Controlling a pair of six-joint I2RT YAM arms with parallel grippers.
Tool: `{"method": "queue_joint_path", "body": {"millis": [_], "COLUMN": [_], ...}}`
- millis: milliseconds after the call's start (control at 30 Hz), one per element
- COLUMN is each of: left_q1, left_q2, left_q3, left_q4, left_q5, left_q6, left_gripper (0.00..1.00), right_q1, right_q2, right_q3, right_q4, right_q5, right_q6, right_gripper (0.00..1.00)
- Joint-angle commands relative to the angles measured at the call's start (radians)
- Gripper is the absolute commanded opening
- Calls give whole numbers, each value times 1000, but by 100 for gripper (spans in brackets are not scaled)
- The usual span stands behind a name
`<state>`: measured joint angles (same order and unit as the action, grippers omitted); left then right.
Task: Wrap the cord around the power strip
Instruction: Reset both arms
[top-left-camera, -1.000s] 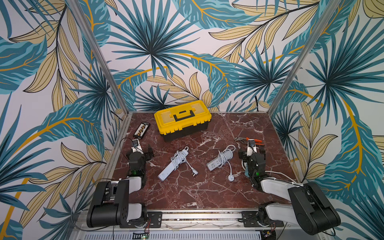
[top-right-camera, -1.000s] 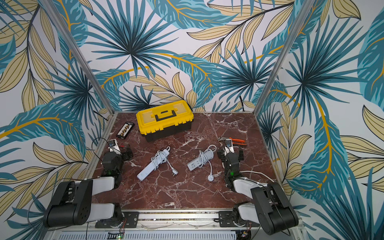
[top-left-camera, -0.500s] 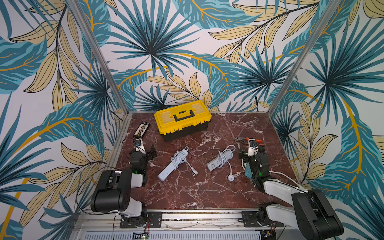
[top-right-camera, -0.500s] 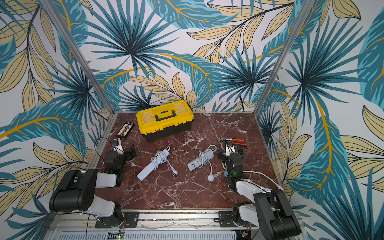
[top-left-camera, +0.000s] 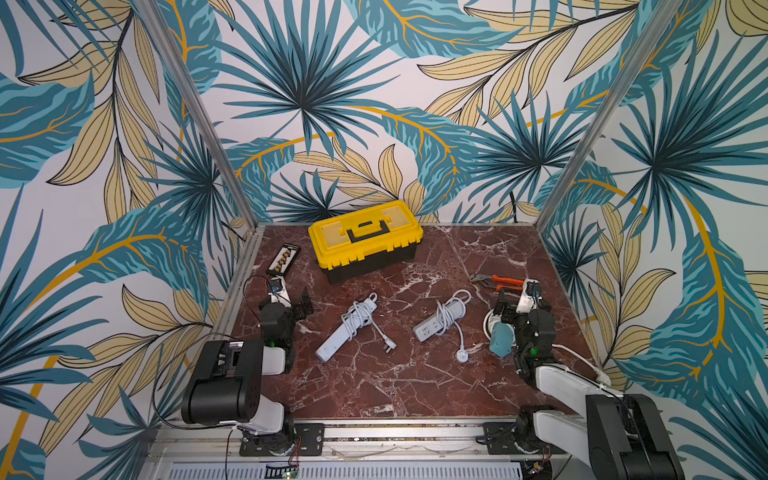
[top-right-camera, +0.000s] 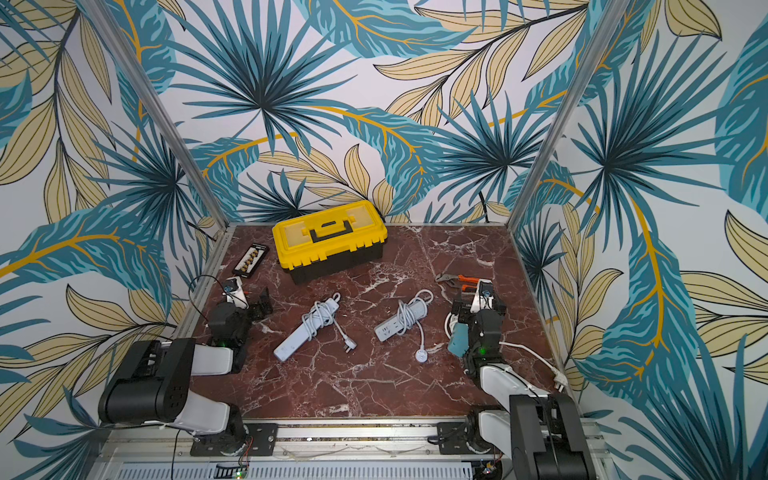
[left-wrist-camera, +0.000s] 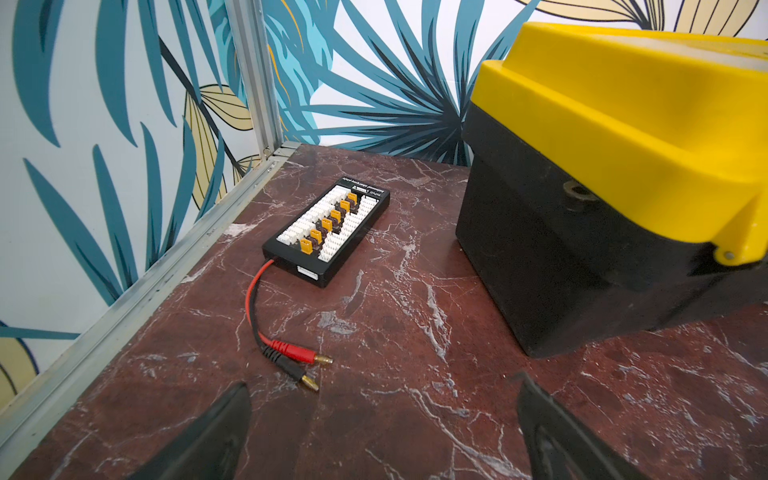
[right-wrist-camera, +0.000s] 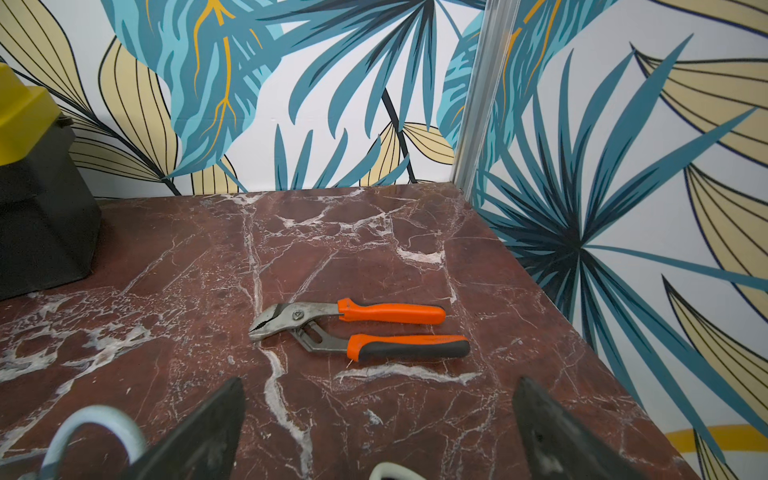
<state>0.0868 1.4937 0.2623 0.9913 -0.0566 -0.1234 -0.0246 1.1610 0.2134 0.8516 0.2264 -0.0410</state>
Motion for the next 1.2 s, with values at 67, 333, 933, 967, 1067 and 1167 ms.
{"method": "queue_joint_path", "body": {"millis": [67,333,933,967,1067,1167], "left_q1": [5,5,4,2,2,2], "left_q2": [13,16,29,29,31,44], "left_q3": [35,35,48,48,51,60], "left_q4": [26,27,26,26,26,26], "left_q5": [27,33,45,45,39,55], "left_q6": [11,12,23,24,23,30], "left_gripper": [99,100,99,99,99,100], "right_q1": [-5,-5,127,127,96,61], "right_q2": [-10,-71,320,322,333,329], "right_q3": [16,-30,46,51,175,191], "right_q4": [-58,-47,249,240,21,-18], "right_q5": [-6,10,-33,-34,-16,-34], "right_q6": [10,18,-42,-44,19,48], "right_gripper": [99,99,99,99,99,99]}}
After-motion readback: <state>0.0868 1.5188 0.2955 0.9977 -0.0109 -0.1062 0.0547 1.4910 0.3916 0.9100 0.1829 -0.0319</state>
